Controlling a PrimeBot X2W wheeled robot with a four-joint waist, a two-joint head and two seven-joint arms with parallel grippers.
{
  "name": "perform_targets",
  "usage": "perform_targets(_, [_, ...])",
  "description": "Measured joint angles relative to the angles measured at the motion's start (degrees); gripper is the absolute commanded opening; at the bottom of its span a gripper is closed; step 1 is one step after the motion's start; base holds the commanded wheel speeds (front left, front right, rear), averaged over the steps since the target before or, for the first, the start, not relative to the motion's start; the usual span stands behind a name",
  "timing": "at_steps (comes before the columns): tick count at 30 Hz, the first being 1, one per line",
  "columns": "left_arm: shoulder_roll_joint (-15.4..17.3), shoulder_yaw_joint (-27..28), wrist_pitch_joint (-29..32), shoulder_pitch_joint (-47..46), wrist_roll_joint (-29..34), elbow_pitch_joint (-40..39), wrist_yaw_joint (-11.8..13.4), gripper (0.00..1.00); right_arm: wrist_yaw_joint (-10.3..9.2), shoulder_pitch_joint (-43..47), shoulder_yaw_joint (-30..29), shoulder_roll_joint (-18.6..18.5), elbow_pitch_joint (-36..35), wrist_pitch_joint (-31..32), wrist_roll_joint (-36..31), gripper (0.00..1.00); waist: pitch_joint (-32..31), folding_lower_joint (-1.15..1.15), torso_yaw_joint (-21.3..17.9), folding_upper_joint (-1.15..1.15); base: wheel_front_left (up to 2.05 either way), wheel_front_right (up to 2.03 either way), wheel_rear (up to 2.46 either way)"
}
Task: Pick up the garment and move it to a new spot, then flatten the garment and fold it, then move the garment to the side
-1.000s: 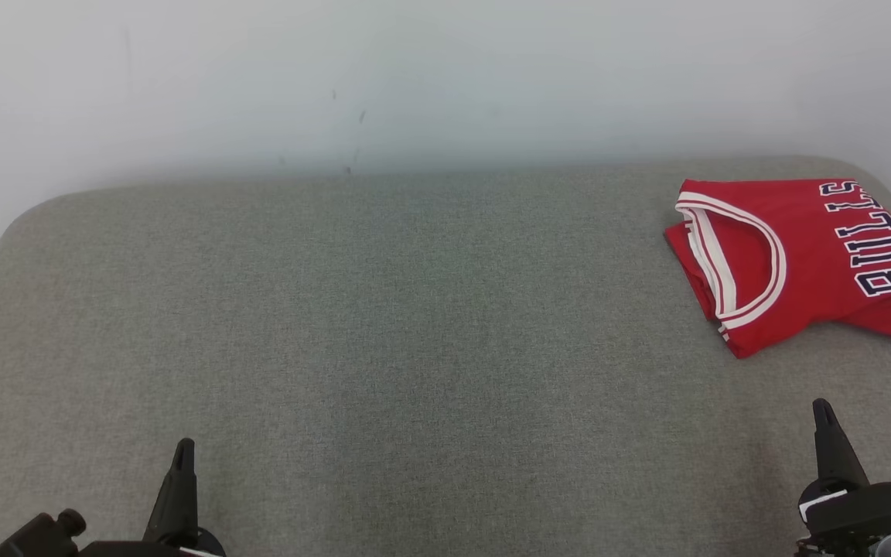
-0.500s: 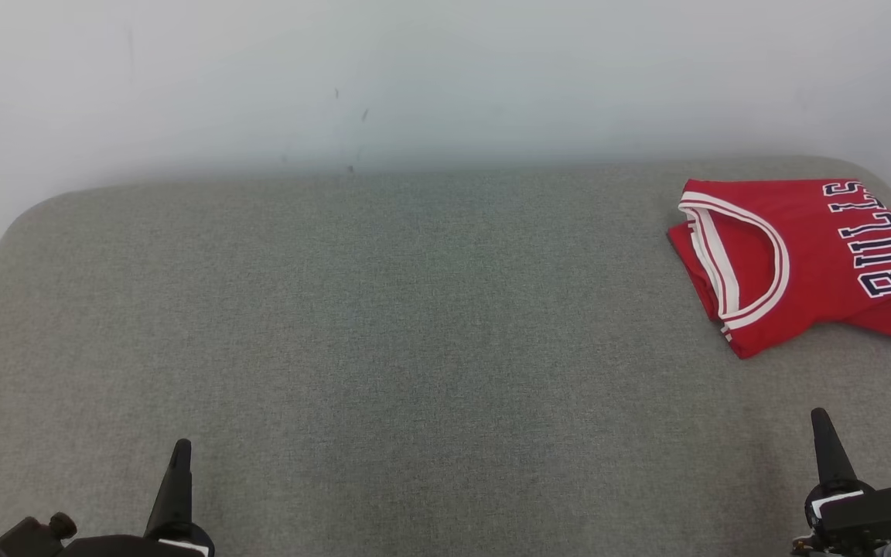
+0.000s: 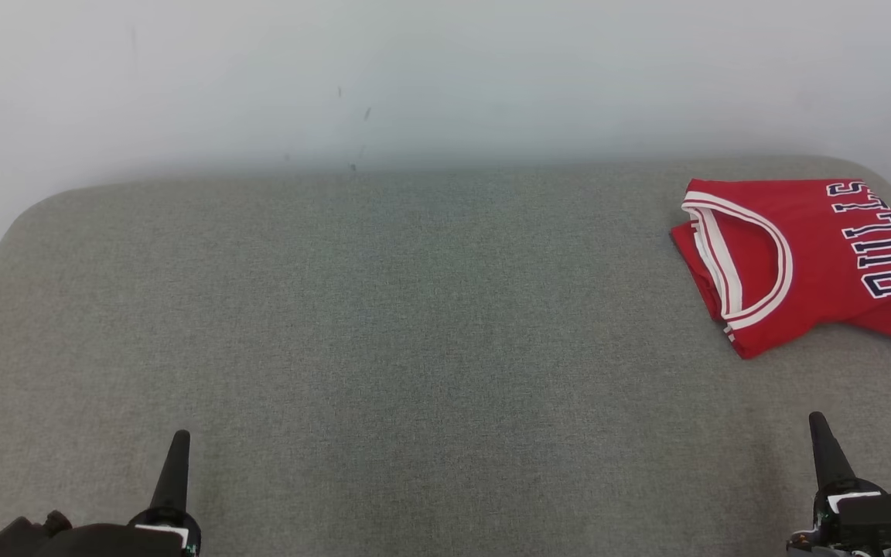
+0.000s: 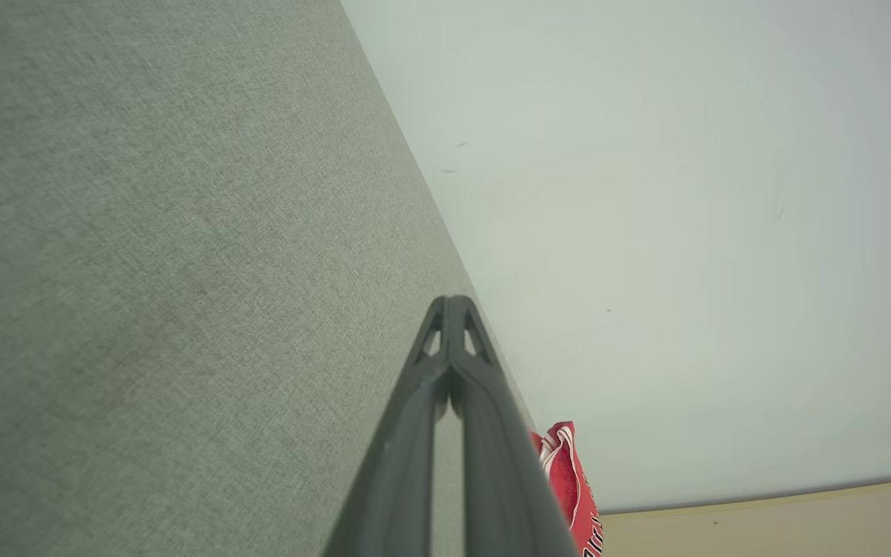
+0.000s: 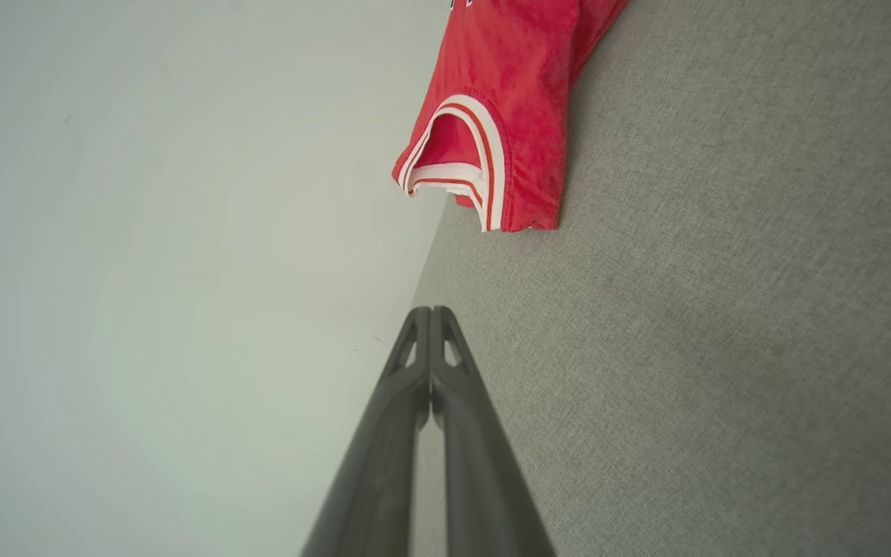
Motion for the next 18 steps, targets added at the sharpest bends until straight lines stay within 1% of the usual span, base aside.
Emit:
perform_targets(5, [-0.3,0.8,1.0,-0.5,-3.4,0.6,-0.5,0.00,0.55,0.0,-1.2,1.1,0.8,1.0,3.3,0.00,0.0,0.00,0.1,0.00,0.00,0.00,0.00])
perform_targets(6, [-0.4,1.1,1.5,-0.6,-5.0,0.8,-0.5,0.00,1.00,0.0,-1.7,1.5,1.1,1.5,4.4,0.00,0.1,0.00,0.1,0.00,0.00,0.00,0.00])
perform_targets(7, [-0.4,1.2,1.7,-0.8,-5.8,0.9,-0.5,0.00,1.03,0.0,-1.9,1.6,1.1,1.5,5.2,0.00,0.1,0.00,0.1,0.00,0.00,0.00,0.00])
perform_targets(18, [-1.1,2.7,3.9,-2.1,-13.1,2.6,-1.2,0.00,2.58,-0.7,-4.6,3.8,2.6,4.0,12.0,0.00,0.1,0.00,0.3,0.00,0.00,0.00,0.00])
